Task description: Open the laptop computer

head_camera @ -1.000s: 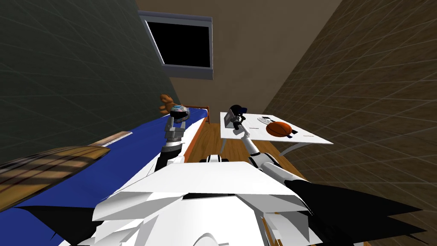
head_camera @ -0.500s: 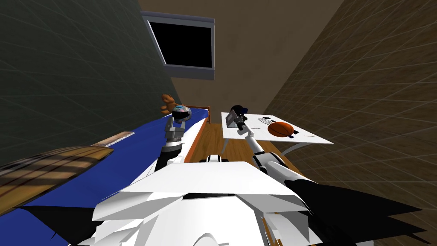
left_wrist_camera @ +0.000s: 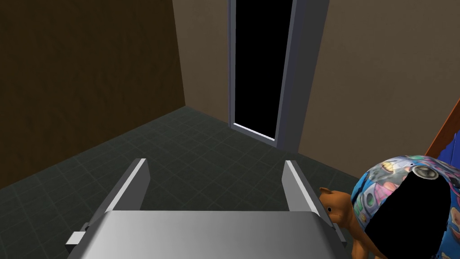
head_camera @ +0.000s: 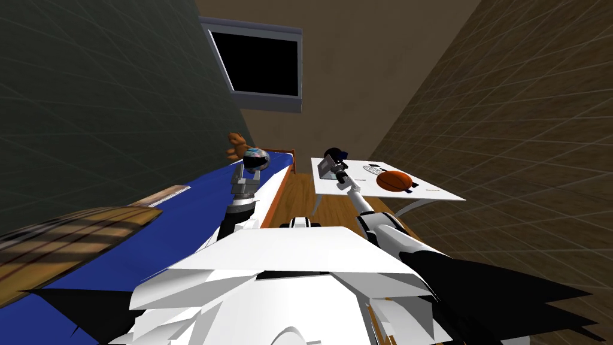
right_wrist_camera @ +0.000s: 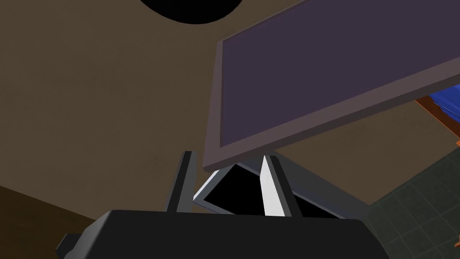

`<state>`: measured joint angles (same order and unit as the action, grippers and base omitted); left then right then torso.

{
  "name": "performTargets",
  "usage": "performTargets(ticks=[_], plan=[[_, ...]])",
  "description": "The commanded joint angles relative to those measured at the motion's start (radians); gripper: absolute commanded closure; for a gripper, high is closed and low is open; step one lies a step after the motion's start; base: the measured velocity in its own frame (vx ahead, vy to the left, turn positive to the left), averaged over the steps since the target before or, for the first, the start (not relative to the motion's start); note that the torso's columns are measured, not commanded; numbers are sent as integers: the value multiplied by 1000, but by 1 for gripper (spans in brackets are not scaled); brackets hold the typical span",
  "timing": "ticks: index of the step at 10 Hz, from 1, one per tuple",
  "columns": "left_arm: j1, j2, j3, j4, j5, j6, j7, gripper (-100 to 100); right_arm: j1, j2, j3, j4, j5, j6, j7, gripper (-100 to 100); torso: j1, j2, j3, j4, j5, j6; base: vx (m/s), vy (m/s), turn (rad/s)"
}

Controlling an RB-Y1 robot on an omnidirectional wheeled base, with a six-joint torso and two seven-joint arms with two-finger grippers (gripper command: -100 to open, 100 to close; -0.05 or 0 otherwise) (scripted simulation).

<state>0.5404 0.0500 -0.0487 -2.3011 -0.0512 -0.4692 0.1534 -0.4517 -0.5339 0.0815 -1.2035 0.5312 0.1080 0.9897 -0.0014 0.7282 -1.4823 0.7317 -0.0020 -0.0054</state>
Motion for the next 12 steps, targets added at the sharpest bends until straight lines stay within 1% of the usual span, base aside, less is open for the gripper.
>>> performTargets(ticks=[1, 2, 3, 4, 5, 6, 7, 8, 9, 10, 11, 12], plan=[[0, 0, 0, 0, 0, 0, 0, 0, 1, -31, -22, 55, 9, -65, -77, 100, 1, 1, 0, 1, 1, 2, 5, 76, -10], [0, 0, 0, 0, 0, 0, 0, 0, 1, -31, -22, 85, 9, -89, -77, 100, 2, 1, 1, 2, 1, 2, 10, 40, -18], [0, 0, 0, 0, 0, 0, 0, 0, 1, -31, -22, 94, 9, -104, -77, 100, 0, 1, 1, 0, 0, 0, 7, 7, -7], [0, 0, 0, 0, 0, 0, 0, 0, -6, -67, -45, 138, 15, -141, -129, 100, 0, 1, 1, -1, -1, 0, -7, 65, 24], [0, 0, 0, 0, 0, 0, 0, 0, -6, -67, -45, 160, 15, -164, -149, 100, 2, 2, 1, 1, 0, 2, 4, 81, -15], [0, 0, 0, 0, 0, 0, 0, 0, -6, -67, -45, 173, 15, -186, -149, 100, 2, 2, 1, 0, 0, 2, 15, 33, -15], [0, 0, 0, 0, 0, 0, 0, 0, -13, -103, -67, 218, 21, -223, -193, 100, 0, 2, 2, -2, -2, 2, 4, 82, 18], [0, 0, 0, 0, 0, 0, 0, 0, -13, -103, -67, 253, 21, -259, -210, 100, 0, 2, 1, -2, -2, 4, 11, 91, -7], [0, 0, 0, 0, 0, 0, 0, 0, -13, -103, -67, 253, 21, -269, -221, 100, -1, 3, 2, -2, -3, 4, 8, 35, -34], [0, 0, 0, 0, 0, 0, 0, 0, -20, -139, -90, 298, 28, -306, -259, 100, -2, 4, 3, -2, -4, 2, -2, 66, 19], [0, 0, 0, 0, 0, 0, 0, 0, -20, -139, -90, 332, 28, -344, -277, 100, -1, 4, 3, -1, -2, 4, 7, 71, 5], [0, 0, 0, 0, 0, 0, 0, 0, -20, -139, -90, 332, 28, -351, -292, 100, 0, 6, 4, -1, -3, 5, 5, 35, -26]])
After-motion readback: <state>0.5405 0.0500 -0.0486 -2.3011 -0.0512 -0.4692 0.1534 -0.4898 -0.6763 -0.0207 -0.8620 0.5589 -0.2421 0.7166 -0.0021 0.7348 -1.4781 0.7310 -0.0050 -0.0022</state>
